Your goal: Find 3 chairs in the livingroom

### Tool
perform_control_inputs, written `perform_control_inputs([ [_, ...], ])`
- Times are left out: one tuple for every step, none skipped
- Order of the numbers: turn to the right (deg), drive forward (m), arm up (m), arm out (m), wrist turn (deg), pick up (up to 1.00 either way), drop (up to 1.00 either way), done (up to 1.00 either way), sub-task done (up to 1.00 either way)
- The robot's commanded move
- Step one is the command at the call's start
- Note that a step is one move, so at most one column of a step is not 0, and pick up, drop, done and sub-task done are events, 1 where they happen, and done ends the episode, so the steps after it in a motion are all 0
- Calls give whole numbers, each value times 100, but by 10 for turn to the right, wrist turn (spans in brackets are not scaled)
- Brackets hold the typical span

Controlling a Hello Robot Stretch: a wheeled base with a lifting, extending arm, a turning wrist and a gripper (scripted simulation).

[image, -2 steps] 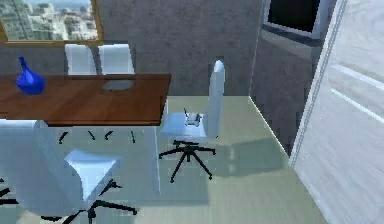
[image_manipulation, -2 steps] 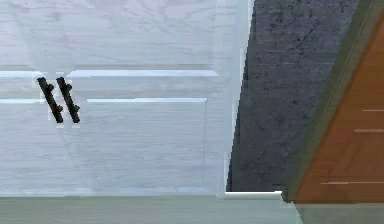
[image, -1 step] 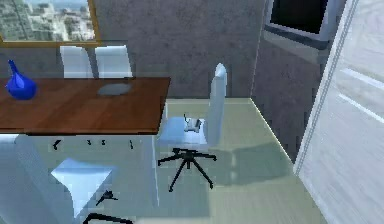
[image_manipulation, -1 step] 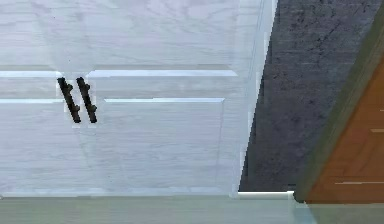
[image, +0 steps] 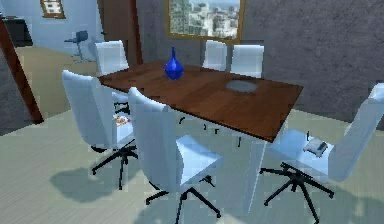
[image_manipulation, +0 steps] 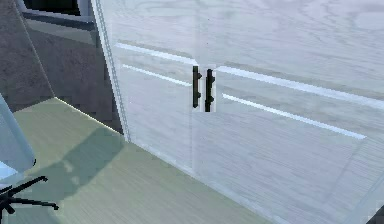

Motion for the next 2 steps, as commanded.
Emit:
perform_control_inputs([
  [0, 0, 0, 0, 0, 0, 0, 0, 100],
  [360, 0, 0, 0, 0, 0, 0, 0, 0],
])
